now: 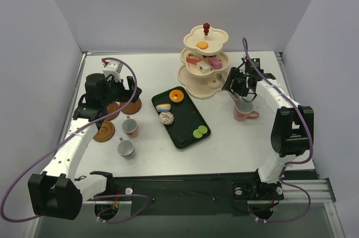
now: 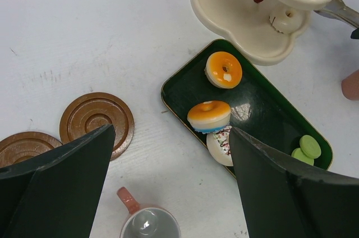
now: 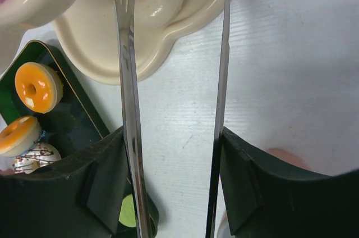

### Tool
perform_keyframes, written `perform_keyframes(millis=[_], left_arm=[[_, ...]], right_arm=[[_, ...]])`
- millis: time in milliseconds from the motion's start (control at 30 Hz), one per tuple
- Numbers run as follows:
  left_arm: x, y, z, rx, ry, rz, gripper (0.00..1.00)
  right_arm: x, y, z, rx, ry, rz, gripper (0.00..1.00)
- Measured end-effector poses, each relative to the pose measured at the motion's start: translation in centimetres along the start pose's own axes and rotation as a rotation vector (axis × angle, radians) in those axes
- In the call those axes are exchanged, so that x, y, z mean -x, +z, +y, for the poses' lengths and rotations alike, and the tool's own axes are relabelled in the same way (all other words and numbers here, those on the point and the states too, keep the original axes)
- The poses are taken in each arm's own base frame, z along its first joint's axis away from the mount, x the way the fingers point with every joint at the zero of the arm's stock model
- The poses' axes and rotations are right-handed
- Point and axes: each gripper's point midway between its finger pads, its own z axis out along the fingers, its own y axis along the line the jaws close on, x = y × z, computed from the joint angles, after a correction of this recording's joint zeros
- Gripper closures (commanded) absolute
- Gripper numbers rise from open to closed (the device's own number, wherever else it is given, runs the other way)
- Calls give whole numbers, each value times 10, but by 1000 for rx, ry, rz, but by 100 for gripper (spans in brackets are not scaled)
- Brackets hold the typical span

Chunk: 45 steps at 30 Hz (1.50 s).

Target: Serve the afternoon tea

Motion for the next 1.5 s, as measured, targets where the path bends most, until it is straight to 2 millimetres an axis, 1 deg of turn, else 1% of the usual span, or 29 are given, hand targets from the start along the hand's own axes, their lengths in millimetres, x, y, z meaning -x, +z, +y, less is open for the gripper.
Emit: perform_keyframes(millis=[100, 167, 300, 433, 500, 567, 667, 767, 833, 900, 967, 1000, 1067, 1167, 1233, 1367, 1500], left_arm=[[0, 0, 0, -2, 0, 0, 6], [0, 0, 0, -2, 0, 0, 6], [0, 0, 0, -2, -1, 0, 6], [0, 0, 0, -2, -1, 0, 6], [0, 0, 0, -2, -1, 0, 6], [0, 0, 0, -2, -1, 0, 6], [0, 0, 0, -2, -1, 0, 6], [0, 0, 0, -2, -1, 0, 6], [0, 0, 0, -1, -1, 0, 6], [0, 0, 0, -2, -1, 0, 6], [0, 0, 0, -2, -1, 0, 6], [0, 0, 0, -2, -1, 0, 6], [0, 0, 0, -2, -1, 0, 6], [0, 0, 0, -2, -1, 0, 6], [0, 0, 0, -2, -1, 0, 6], [0, 0, 0, -2, -2, 1, 6], [0, 0, 0, -1, -2, 0, 6]], right_arm=[[1, -14, -4, -28, -16, -32, 46], [2, -28, -6, -44, -28, -60, 47], [11, -57, -8, -85, -47, -130, 48], [16, -80, -13, -134, -65, -176, 49], [12, -89, -17, -151, -73, -184, 50], [2, -98, -19, -158, -79, -183, 51], [-18, -113, -17, -156, -99, -177, 51], [-41, -128, -3, -108, -145, -175, 51], [-56, -139, 15, -54, -196, -174, 50], [-71, -148, 39, 20, -251, -166, 49], [-88, -152, 59, 90, -287, -144, 47], [-100, -153, 70, 123, -307, -123, 45], [-125, -150, 88, 178, -340, -69, 43], [-163, -141, 110, 243, -384, 28, 42], [-183, -133, 122, 270, -403, 87, 41], [-215, -113, 141, 287, -434, 180, 39], [-235, -97, 151, 276, -449, 243, 37]])
